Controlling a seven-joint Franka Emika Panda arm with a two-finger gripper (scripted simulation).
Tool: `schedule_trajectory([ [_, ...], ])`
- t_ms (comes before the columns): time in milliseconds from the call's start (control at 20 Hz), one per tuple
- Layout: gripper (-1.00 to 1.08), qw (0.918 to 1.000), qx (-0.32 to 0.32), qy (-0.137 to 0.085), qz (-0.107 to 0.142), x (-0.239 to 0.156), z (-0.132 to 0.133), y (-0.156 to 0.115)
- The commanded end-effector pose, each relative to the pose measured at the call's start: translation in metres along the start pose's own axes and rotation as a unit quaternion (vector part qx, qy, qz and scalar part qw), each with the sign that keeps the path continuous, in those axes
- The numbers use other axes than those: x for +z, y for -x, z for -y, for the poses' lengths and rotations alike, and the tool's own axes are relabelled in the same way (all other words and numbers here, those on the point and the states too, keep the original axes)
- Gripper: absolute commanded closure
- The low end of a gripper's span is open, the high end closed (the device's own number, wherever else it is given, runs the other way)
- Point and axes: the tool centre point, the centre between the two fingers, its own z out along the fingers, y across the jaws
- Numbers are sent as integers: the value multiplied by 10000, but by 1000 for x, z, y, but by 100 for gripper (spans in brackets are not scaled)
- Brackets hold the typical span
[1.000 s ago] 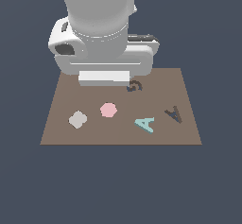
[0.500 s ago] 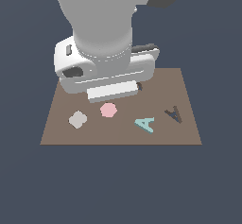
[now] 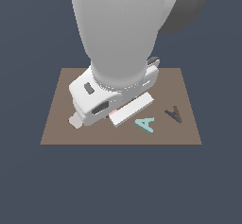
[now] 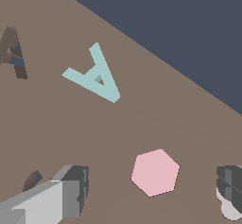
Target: Insert a designated object into the corresponding slot on a board.
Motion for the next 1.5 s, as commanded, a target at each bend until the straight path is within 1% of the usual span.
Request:
schedule_trajectory([
  [0, -92, 9983, -587, 13, -18, 7, 3, -13],
  [200, -92, 9897, -1428, 34, -40, 18, 9, -31],
  [450, -92, 9734, -2289, 56, -63, 28, 20, -48],
  [750, -92, 9527, -3037, 76, -81, 38, 32, -62],
  [950, -92, 9415, -3368, 84, -88, 42, 38, -67],
  [1100, -92, 9356, -3527, 88, -92, 44, 41, -69],
  [1200, -92, 9332, -3591, 90, -93, 45, 42, -70],
  [1350, -92, 9319, -3626, 91, -93, 45, 43, -71],
  [1450, -92, 9328, -3603, 88, -92, 45, 43, -70],
])
